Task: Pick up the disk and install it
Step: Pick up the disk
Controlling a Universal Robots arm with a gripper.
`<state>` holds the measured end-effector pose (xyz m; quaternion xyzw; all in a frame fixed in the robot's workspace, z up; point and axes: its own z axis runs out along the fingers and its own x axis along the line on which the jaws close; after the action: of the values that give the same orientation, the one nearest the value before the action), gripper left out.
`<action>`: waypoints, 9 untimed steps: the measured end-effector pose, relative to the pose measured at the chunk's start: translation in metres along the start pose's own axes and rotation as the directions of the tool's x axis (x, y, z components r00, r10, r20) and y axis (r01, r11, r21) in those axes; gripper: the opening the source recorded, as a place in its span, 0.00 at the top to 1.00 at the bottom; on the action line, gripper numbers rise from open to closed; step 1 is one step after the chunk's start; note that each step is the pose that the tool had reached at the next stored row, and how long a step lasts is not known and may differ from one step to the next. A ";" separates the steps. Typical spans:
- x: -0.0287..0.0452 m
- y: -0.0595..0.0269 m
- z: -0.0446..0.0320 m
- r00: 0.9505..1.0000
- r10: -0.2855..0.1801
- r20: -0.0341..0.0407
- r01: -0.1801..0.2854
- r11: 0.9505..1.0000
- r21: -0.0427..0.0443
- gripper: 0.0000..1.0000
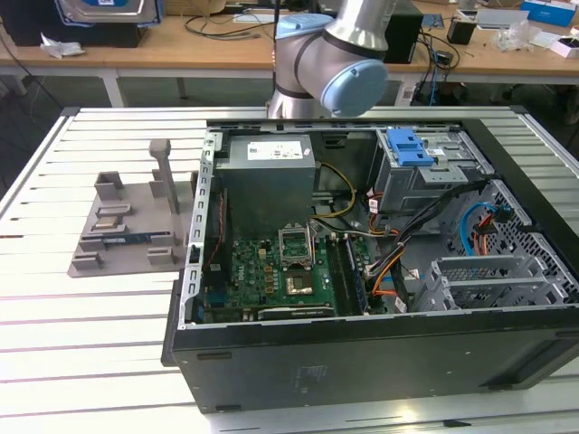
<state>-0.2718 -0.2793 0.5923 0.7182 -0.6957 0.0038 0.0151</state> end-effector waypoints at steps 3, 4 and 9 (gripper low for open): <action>0.0035 -0.0229 0.0071 1.000 0.000 0.000 0.000 1.000 -0.001 0.64; 0.0043 -0.0280 0.0087 1.000 0.000 0.000 0.000 1.000 -0.001 0.64; 0.0084 -0.0661 0.0196 1.000 0.000 0.000 0.000 1.000 -0.002 0.64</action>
<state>-0.2058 -0.2861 0.5718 0.7183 -0.6956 0.0030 0.0160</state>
